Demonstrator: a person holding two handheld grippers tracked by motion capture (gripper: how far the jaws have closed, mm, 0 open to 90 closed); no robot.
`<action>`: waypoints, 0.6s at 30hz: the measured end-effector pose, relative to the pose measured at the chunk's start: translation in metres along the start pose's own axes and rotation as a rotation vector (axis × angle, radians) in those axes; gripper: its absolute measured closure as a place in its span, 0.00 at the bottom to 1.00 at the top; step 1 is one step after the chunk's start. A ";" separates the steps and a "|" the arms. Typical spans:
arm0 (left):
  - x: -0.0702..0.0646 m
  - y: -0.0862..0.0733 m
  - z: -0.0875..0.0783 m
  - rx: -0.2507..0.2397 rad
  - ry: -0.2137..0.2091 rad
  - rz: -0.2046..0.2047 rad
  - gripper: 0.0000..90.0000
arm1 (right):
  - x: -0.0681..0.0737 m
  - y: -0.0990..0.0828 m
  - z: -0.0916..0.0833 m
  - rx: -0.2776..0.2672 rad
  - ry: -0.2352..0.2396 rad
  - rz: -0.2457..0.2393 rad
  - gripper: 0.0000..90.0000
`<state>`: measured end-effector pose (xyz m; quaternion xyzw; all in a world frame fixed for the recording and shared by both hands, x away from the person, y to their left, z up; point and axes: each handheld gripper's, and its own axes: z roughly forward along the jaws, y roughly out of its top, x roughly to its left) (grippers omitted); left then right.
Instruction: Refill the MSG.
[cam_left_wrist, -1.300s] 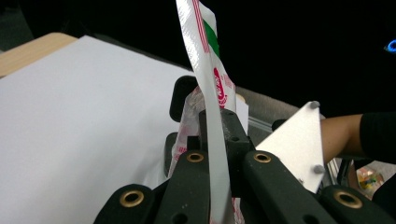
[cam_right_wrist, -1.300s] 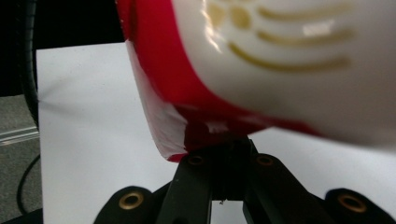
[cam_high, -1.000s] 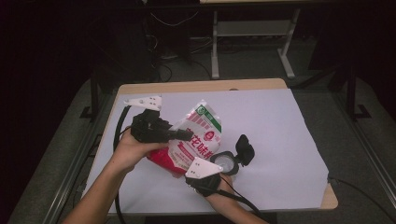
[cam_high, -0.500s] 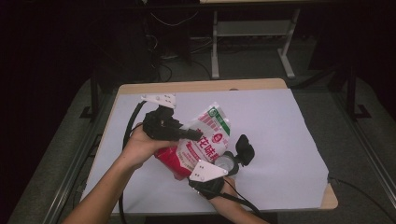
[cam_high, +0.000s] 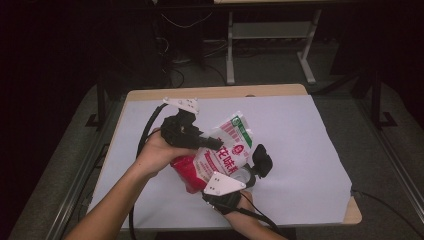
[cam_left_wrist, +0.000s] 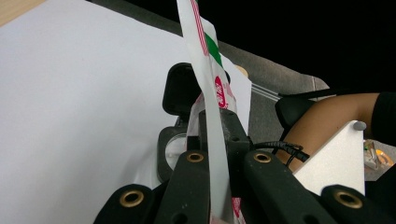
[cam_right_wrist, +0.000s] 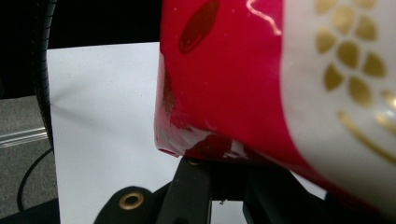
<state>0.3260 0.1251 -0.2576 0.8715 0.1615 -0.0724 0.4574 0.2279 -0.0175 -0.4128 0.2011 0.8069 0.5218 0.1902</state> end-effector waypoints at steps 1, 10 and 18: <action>0.000 0.001 0.001 0.005 0.001 -0.003 1.00 | 0.000 0.000 0.000 -0.001 0.000 -0.001 1.00; 0.005 0.005 0.009 0.026 -0.008 -0.014 1.00 | 0.001 0.000 0.001 -0.005 -0.003 0.007 1.00; 0.007 0.009 0.015 0.031 -0.004 -0.028 1.00 | 0.002 -0.001 0.002 0.000 -0.008 0.011 1.00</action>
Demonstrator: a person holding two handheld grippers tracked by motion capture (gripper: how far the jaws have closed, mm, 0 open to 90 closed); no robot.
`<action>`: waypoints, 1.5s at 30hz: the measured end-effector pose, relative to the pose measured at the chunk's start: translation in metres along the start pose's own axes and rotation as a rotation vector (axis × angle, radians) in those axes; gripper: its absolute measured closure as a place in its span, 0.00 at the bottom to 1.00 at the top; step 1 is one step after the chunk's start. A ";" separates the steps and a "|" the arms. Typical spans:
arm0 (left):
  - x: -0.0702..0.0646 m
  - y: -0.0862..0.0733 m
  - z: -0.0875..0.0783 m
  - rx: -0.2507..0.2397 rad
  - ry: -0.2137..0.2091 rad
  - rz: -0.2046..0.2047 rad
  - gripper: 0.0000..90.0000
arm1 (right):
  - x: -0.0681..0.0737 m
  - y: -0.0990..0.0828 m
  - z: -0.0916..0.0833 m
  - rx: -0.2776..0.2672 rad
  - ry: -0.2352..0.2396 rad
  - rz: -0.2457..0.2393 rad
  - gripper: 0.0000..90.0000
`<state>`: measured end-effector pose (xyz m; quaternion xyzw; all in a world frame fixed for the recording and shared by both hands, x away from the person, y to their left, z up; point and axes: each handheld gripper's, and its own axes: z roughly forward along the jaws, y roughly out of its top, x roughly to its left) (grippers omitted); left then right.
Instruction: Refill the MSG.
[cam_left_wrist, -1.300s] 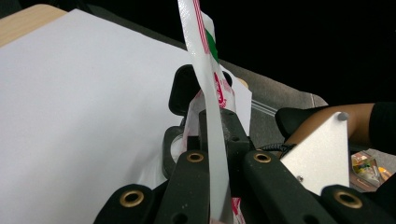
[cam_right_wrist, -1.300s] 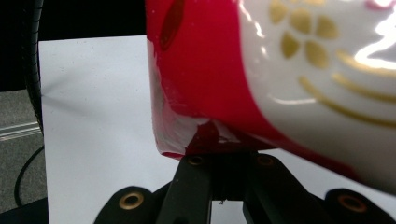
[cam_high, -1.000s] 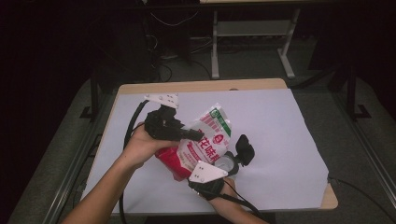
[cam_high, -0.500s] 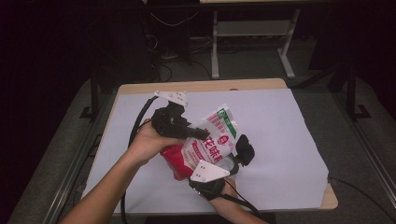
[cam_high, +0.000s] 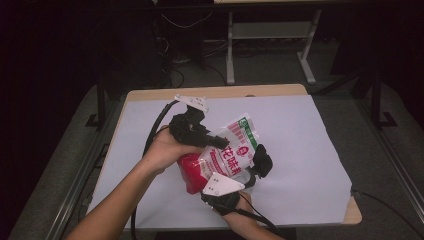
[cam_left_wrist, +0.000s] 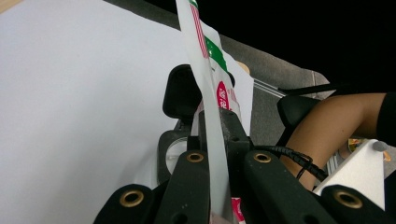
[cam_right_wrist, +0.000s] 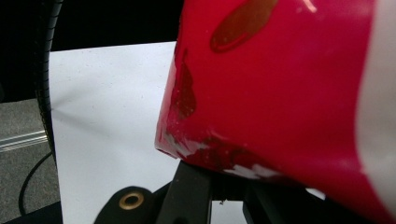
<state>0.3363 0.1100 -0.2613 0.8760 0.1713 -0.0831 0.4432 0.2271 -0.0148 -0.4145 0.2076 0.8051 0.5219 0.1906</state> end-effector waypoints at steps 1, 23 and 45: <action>0.001 0.000 0.001 -0.001 0.000 -0.006 1.00 | 0.000 0.000 0.000 0.002 -0.003 0.004 1.00; 0.001 0.005 0.010 0.025 0.026 -0.020 1.00 | -0.002 -0.002 0.002 0.011 -0.004 0.029 1.00; -0.003 0.015 0.022 0.079 0.047 0.005 1.00 | -0.002 -0.001 0.002 0.009 -0.007 0.027 1.00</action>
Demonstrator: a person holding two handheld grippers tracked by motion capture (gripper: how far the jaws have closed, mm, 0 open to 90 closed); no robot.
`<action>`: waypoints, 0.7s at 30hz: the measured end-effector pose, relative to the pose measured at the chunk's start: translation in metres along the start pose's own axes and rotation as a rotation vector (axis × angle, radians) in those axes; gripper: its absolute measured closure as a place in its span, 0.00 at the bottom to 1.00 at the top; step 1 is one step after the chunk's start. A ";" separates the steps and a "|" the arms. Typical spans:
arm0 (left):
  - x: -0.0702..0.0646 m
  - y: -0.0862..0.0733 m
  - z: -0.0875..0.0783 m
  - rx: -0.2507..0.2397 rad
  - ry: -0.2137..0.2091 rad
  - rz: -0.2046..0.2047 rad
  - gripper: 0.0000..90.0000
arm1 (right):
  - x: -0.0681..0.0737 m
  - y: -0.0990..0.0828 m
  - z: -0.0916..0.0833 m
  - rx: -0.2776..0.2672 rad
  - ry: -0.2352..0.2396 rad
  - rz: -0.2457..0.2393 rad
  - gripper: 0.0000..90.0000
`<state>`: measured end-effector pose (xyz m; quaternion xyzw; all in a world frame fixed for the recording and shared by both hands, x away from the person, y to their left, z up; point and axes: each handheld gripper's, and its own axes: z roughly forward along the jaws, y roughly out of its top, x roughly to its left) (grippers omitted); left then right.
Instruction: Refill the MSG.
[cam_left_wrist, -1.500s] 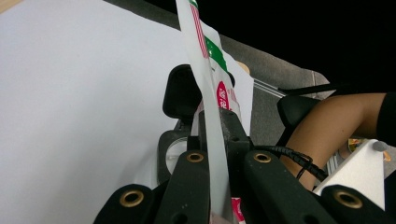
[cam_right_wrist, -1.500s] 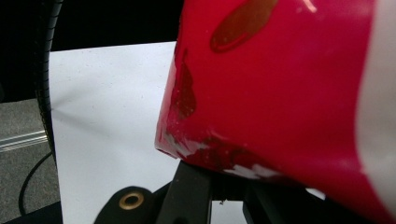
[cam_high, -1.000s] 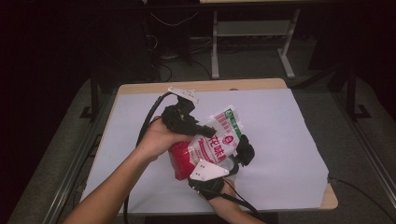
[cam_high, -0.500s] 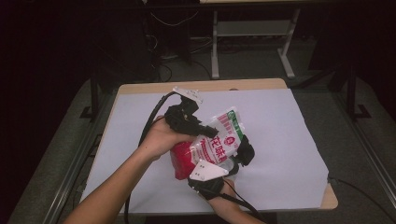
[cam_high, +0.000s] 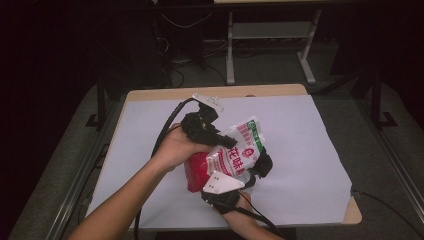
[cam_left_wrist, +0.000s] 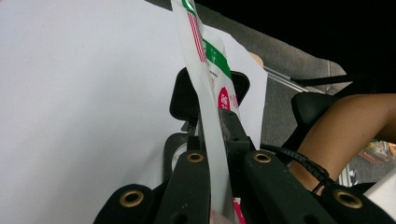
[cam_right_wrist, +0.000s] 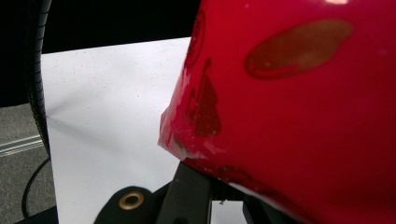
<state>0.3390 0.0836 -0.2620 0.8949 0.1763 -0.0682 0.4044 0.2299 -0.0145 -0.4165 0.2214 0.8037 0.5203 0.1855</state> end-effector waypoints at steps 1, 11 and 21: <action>-0.001 0.000 0.001 0.002 0.001 -0.002 1.00 | 0.000 0.000 0.000 0.000 0.000 0.000 1.00; -0.003 0.003 0.003 0.013 0.013 0.001 1.00 | 0.001 0.000 0.000 -0.001 0.005 0.004 1.00; -0.003 0.005 0.005 0.020 0.017 0.002 1.00 | 0.000 0.000 0.001 -0.003 0.006 0.009 1.00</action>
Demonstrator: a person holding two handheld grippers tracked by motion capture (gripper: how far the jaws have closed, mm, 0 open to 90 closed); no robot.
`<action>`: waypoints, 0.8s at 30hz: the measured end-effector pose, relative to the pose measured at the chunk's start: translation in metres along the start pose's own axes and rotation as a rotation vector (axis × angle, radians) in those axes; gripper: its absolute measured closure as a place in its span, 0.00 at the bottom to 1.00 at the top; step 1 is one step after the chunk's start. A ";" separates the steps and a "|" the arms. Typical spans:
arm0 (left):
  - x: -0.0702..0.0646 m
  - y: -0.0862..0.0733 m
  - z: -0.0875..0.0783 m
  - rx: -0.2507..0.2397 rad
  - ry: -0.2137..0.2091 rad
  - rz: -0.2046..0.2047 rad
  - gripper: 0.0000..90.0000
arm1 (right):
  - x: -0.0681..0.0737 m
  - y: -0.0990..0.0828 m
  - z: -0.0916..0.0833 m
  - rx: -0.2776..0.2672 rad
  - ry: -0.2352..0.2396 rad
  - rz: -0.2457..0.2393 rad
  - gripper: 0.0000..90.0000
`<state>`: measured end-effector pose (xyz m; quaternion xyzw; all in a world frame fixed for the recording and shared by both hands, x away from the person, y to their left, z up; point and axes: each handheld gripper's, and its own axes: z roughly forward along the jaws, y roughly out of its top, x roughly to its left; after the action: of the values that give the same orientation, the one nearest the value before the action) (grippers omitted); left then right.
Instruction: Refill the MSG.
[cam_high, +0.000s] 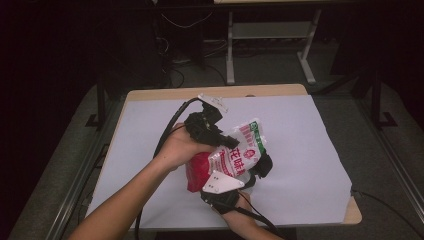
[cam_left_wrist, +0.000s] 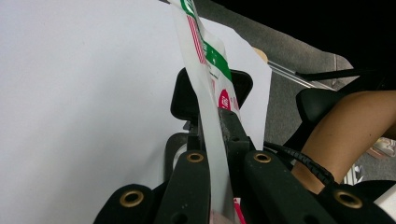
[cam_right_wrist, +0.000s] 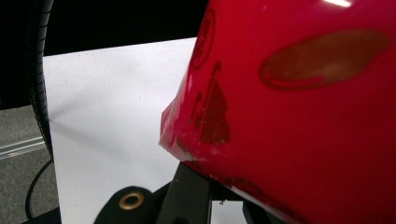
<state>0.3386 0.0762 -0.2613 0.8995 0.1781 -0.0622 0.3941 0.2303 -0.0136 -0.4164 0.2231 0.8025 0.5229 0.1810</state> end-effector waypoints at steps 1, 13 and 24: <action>0.000 0.000 0.000 0.000 0.000 -0.001 1.00 | 0.000 0.000 0.000 -0.001 0.000 0.000 1.00; 0.000 0.000 0.001 0.001 0.006 0.000 1.00 | 0.000 0.000 0.000 -0.003 0.004 0.000 1.00; 0.003 -0.003 0.000 0.006 0.029 -0.017 1.00 | 0.002 0.001 0.004 0.002 0.015 -0.001 1.00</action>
<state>0.3400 0.0790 -0.2637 0.8999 0.1911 -0.0531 0.3884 0.2308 -0.0087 -0.4173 0.2190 0.8045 0.5237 0.1750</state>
